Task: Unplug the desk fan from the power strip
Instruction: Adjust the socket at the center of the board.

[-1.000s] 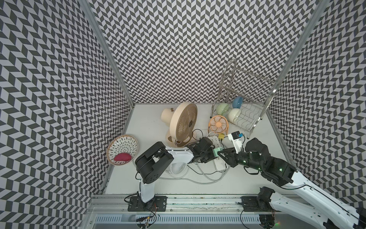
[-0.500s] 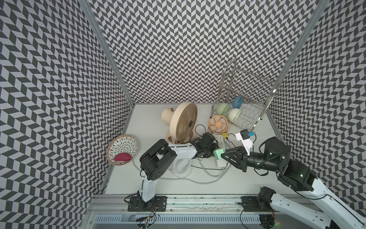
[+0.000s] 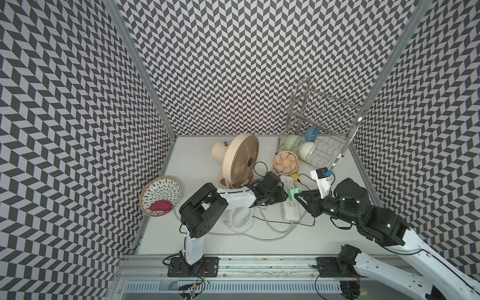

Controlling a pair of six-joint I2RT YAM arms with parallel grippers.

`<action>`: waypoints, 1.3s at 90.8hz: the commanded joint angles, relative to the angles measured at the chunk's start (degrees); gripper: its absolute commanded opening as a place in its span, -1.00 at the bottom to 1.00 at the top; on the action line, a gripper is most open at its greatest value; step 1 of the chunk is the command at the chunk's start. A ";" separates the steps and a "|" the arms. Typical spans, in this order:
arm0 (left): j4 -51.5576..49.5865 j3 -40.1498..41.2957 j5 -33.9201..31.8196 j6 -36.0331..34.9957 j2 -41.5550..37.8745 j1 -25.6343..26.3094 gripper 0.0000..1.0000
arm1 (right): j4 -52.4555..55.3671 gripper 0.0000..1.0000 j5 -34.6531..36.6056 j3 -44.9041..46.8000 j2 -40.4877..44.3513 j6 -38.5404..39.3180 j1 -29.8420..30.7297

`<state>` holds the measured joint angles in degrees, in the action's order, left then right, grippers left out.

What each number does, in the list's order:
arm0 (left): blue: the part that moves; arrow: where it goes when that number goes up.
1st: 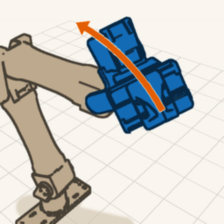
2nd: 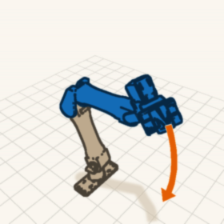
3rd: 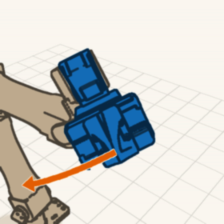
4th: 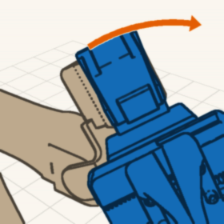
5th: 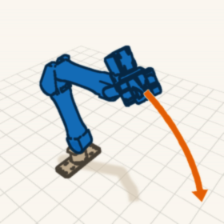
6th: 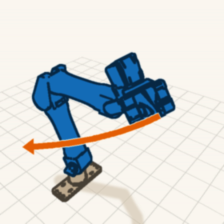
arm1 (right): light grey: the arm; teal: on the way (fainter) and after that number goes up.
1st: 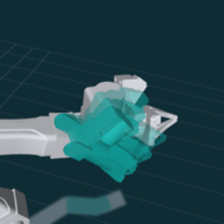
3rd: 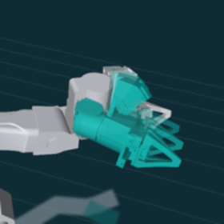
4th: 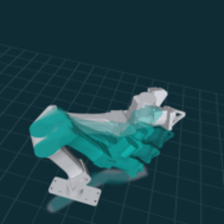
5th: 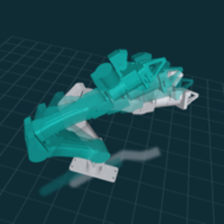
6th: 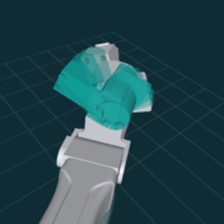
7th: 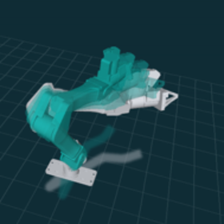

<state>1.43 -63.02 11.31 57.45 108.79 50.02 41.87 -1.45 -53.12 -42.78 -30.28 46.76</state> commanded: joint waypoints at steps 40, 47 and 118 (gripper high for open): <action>-11.21 4.21 -1.76 -18.54 -15.21 4.11 -0.05 | 3.69 -0.74 10.85 -0.78 0.92 -2.46 0.17; -15.12 4.20 -0.52 -23.72 -15.62 6.38 -0.12 | 1.88 -0.73 11.22 -0.73 1.72 -1.82 0.17; -9.27 9.73 -15.68 -54.53 -10.22 23.79 -0.47 | 1.38 -0.73 14.46 -1.98 7.19 -1.23 0.17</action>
<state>-9.04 -51.70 0.89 7.88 96.01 72.31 46.22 12.03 -53.10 -36.88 -31.92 46.76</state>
